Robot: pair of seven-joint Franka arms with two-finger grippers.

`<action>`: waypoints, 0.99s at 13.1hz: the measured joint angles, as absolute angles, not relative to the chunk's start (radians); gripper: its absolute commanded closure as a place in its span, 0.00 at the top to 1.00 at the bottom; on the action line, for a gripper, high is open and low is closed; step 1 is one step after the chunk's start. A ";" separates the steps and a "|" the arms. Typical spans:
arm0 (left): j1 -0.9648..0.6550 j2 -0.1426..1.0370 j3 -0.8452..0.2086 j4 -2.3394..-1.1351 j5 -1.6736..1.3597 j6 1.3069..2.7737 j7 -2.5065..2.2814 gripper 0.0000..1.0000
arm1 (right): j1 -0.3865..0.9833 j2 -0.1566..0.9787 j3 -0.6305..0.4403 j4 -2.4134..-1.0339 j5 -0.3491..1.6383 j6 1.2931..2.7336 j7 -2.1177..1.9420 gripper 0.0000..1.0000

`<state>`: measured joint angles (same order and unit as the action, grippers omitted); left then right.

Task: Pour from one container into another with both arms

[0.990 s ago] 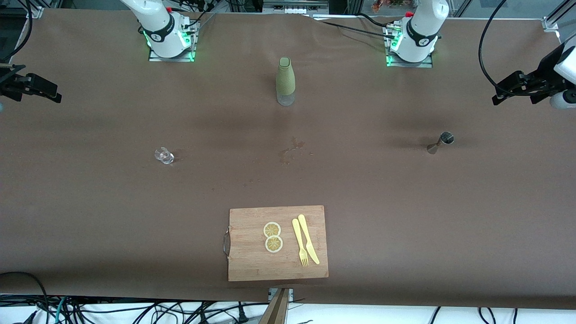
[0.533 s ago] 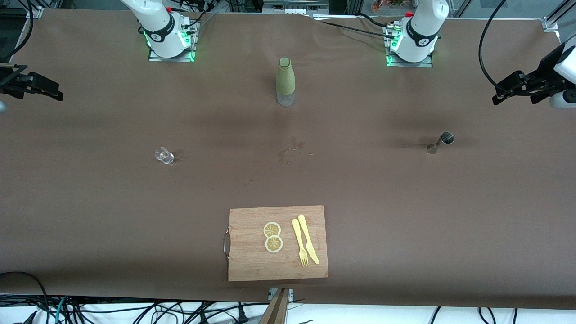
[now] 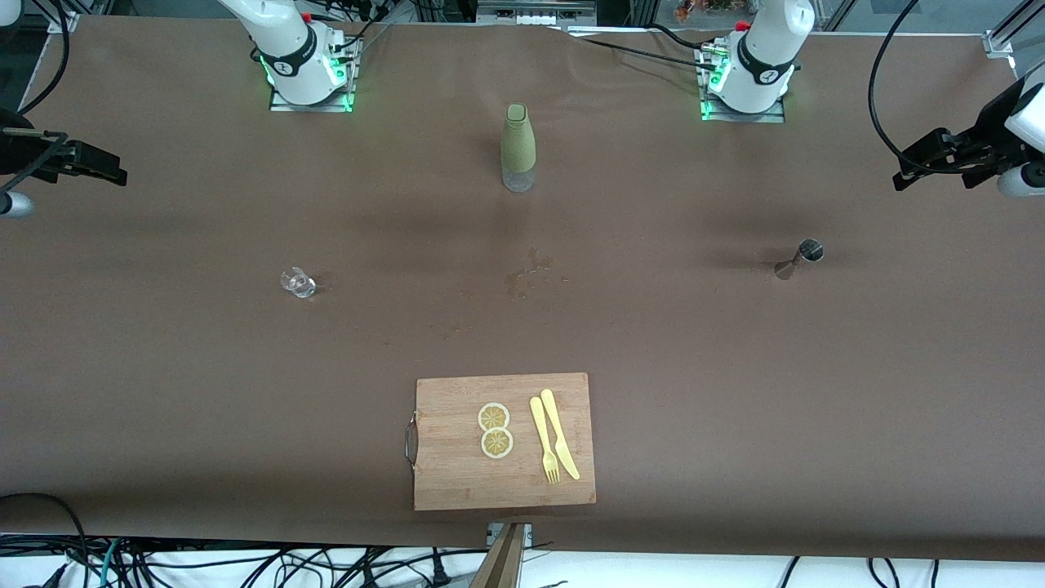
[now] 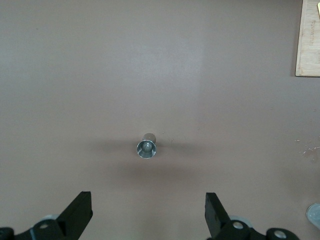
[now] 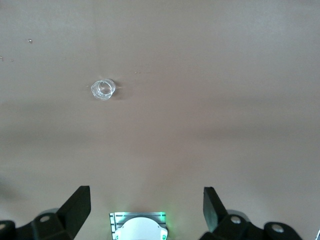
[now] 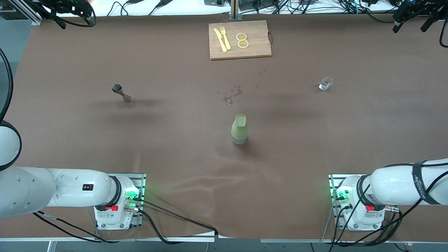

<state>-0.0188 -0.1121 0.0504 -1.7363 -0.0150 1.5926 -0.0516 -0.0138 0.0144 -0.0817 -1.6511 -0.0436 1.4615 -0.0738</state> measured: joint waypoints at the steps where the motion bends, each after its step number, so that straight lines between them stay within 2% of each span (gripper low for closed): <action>1: -0.019 -0.112 0.050 -1.736 -0.015 1.591 -0.052 1.00 | -0.014 0.016 -0.082 -1.651 -0.042 1.459 -0.080 1.00; 4: -0.019 -0.112 0.050 -1.736 -0.015 1.590 -0.052 1.00 | -0.020 0.030 -0.110 -1.652 0.021 1.429 -0.228 1.00; 9: -0.019 -0.112 0.051 -1.736 -0.015 1.590 -0.052 1.00 | -0.106 0.129 -0.262 -1.660 0.203 1.382 -0.763 1.00; 13: -0.008 -0.107 0.058 -1.737 -0.015 1.580 -0.051 1.00 | -0.182 0.229 -0.272 -1.665 0.294 1.413 -1.183 1.00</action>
